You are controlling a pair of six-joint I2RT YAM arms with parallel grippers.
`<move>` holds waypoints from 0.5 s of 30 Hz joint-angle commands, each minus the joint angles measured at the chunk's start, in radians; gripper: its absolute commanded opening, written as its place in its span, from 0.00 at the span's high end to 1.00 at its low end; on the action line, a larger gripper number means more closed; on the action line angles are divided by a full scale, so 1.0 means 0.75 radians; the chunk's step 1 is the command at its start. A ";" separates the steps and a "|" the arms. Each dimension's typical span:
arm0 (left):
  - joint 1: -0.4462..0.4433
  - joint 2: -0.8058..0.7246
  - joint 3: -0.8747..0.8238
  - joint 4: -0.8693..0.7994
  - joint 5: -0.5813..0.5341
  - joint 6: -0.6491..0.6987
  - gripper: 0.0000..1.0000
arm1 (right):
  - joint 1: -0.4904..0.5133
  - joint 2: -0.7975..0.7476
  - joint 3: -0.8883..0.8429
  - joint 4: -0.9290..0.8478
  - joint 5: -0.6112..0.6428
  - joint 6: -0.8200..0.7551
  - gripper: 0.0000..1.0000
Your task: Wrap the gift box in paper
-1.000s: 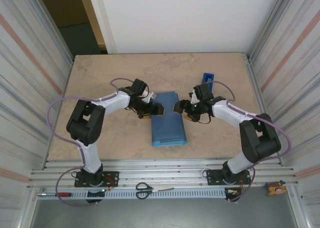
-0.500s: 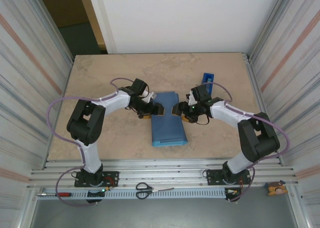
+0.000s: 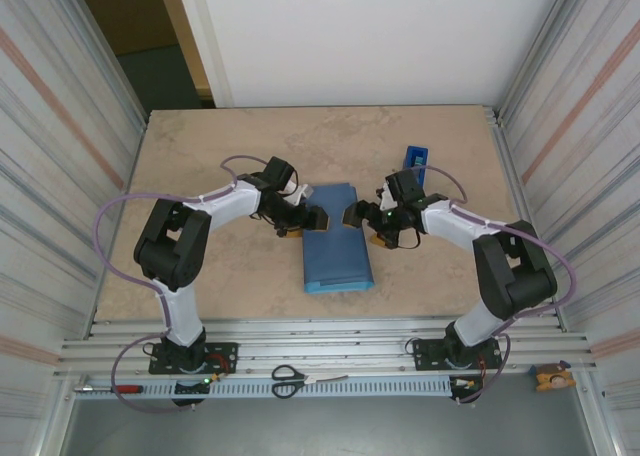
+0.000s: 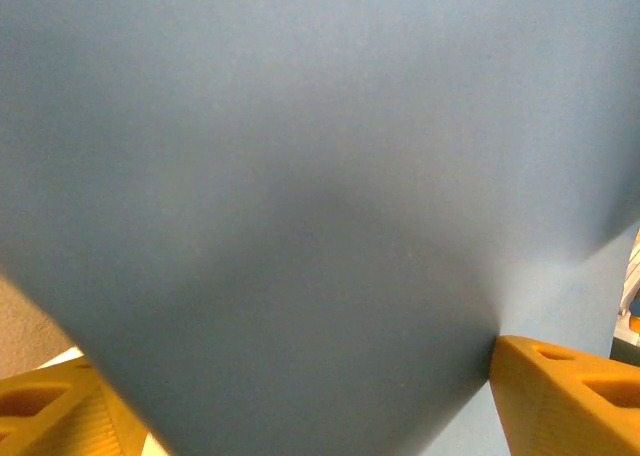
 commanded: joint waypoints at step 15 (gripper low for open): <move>-0.022 0.082 -0.027 -0.076 -0.097 0.022 0.15 | 0.073 -0.063 0.077 -0.073 -0.006 0.003 0.06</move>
